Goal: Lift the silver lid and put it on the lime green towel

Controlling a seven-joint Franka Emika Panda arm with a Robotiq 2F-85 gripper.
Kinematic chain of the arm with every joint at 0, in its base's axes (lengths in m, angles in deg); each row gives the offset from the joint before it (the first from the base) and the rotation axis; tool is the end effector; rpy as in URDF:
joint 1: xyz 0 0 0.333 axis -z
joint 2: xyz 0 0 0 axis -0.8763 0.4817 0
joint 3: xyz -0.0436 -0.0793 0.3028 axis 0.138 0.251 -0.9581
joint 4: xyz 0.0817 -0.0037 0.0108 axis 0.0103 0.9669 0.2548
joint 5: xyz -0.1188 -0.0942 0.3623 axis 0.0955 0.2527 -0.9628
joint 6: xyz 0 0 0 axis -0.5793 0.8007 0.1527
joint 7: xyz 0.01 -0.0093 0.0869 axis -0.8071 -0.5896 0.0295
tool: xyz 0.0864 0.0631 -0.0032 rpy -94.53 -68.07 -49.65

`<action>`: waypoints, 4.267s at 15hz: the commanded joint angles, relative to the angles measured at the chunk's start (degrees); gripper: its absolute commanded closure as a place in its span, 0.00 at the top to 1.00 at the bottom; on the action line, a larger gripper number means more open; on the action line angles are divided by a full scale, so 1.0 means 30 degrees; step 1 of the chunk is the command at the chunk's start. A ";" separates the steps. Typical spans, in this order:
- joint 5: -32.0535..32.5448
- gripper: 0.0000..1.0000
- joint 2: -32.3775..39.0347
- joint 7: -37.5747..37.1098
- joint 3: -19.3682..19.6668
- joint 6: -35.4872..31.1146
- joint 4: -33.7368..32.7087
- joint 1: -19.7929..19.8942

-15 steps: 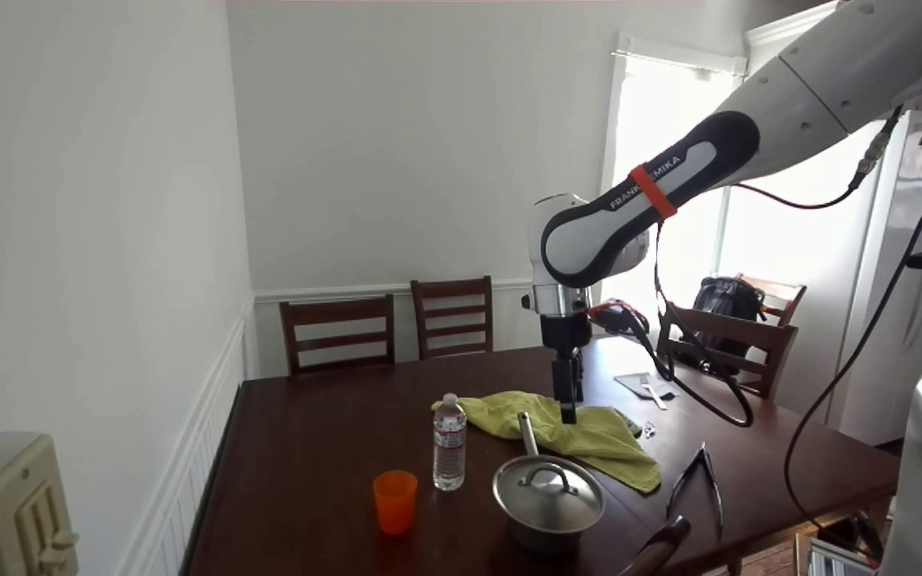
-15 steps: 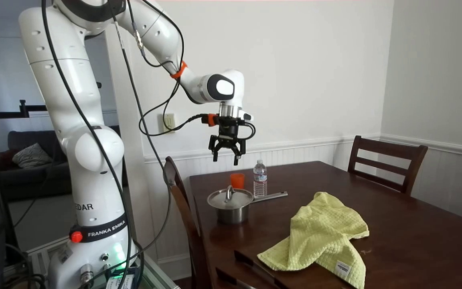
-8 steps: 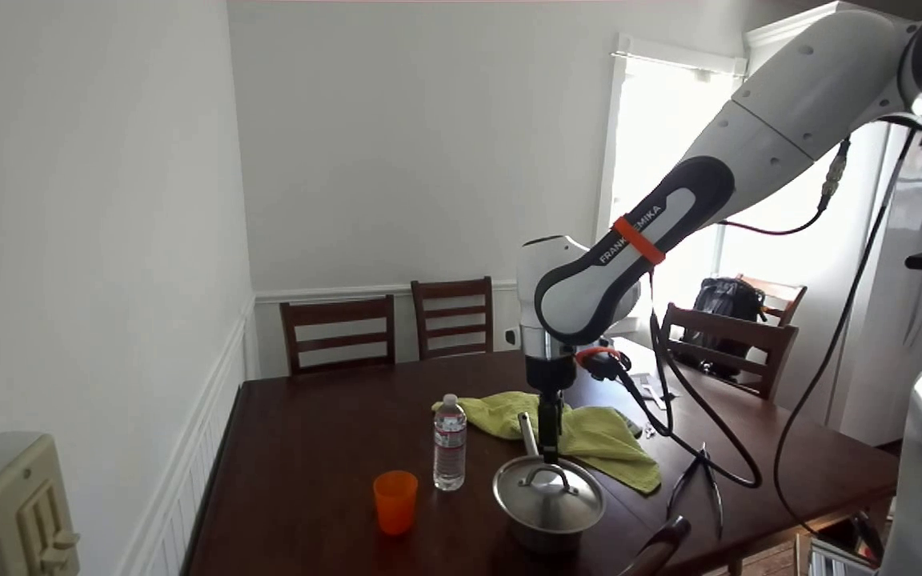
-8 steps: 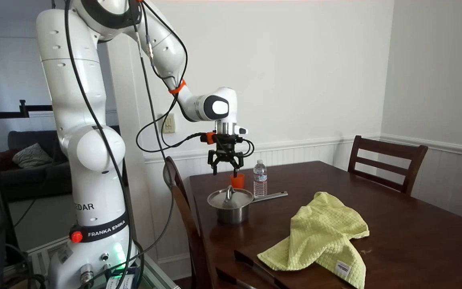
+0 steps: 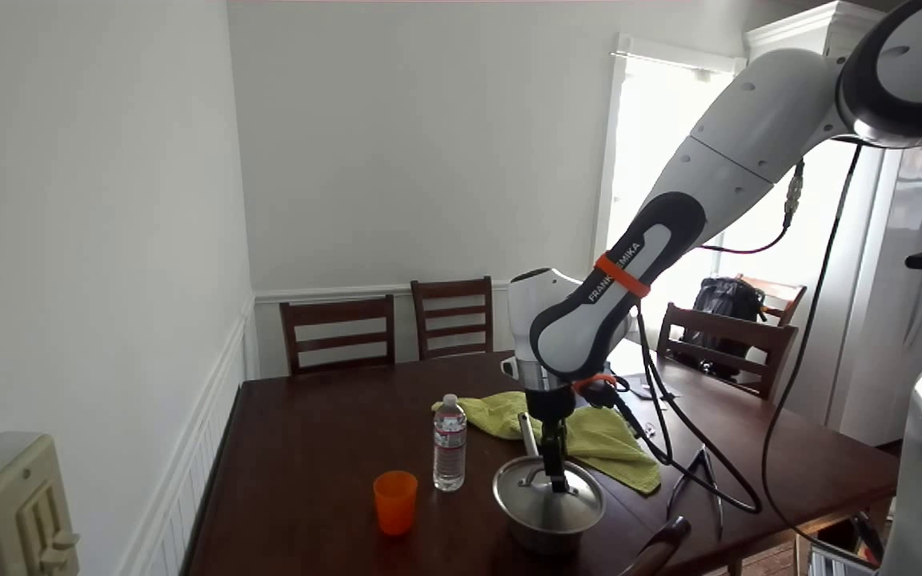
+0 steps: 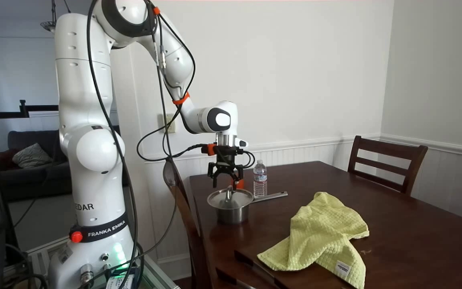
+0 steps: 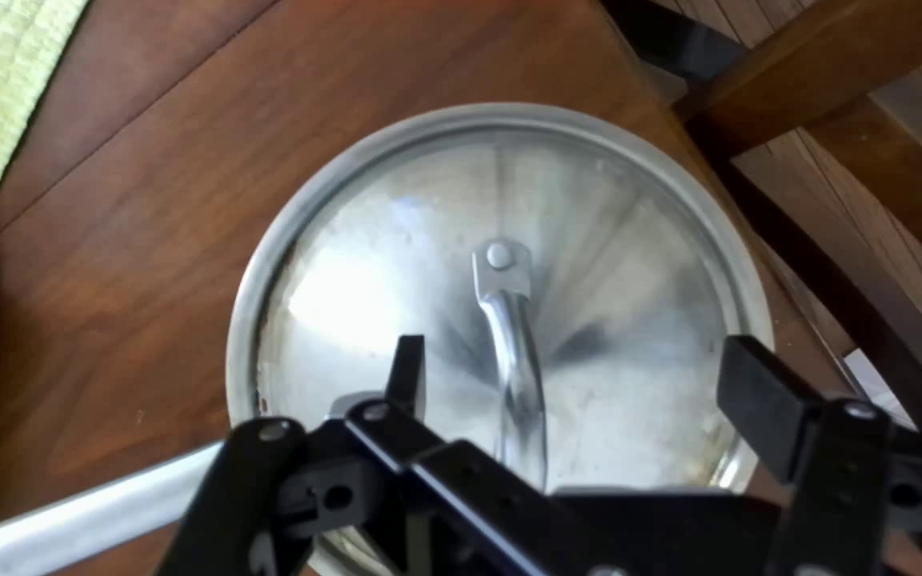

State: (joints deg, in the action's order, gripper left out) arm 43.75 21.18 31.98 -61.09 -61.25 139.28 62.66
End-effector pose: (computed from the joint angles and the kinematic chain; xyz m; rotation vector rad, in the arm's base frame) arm 0.4569 -0.0269 0.2477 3.0232 0.5779 -0.2828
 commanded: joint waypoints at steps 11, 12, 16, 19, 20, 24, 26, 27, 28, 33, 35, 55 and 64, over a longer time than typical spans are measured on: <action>0.0288 0.66 0.0332 0.0790 0.0142 -0.1638 -0.0101 0.0543; 0.0190 0.57 0.0365 0.0798 0.0112 -0.1826 -0.0134 0.0529; 0.0256 0.31 0.0485 0.0465 0.0028 -0.2491 -0.0126 0.0413; 0.0253 0.10 0.0564 0.0391 -0.0178 -0.1997 -0.0181 0.0231; 0.0160 0.02 0.0443 0.0389 -0.0258 -0.1820 -0.0123 0.0194; -0.0702 0.04 -0.2680 0.1122 -0.0110 -0.1373 0.1322 0.0549; -0.1809 0.04 -0.4212 0.1038 0.0608 -0.1393 0.1681 0.1117; -0.1963 0.04 -0.4744 0.0872 0.1034 -0.1187 0.1546 0.1342; -0.2123 0.04 -0.5337 0.0780 0.1540 -0.0876 0.1439 0.1647; -0.2599 0.04 -0.7012 0.0394 0.4154 0.0969 0.0602 0.3347; -0.2172 0.15 -0.6475 0.0907 0.4226 0.0468 0.0516 0.3181; -0.9549 0.04 0.8255 -0.5585 0.5552 0.4719 -1.3307 0.8726; -0.8298 0.81 0.6689 -0.5998 0.4902 0.5149 -1.3970 0.8273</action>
State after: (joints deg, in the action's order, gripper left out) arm 17.16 49.04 8.90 -45.16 -44.93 91.94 87.13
